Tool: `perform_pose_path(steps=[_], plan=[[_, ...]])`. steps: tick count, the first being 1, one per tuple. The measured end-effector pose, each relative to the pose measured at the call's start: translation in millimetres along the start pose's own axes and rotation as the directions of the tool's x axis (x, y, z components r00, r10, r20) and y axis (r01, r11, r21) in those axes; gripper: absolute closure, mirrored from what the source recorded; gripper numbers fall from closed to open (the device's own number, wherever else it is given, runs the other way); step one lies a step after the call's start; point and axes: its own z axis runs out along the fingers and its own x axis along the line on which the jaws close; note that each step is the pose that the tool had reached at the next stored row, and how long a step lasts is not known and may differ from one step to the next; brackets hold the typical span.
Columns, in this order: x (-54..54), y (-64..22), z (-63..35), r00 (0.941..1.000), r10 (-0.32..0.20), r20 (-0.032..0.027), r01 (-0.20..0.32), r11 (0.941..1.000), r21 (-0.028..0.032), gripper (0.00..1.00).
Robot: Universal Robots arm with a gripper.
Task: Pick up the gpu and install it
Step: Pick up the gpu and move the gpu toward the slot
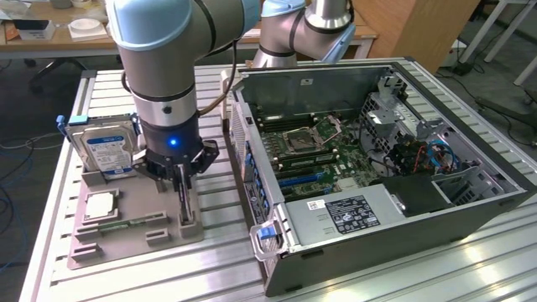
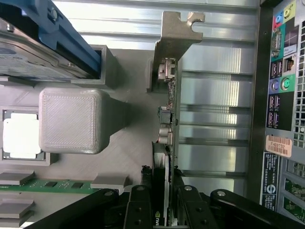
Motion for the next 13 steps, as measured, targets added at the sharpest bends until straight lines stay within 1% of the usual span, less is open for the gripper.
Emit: perform_pose_path(steps=[13], plan=[[0.1,0.5,-10.9,1.0,0.0,0.0,0.0,1.0,0.0,0.73]])
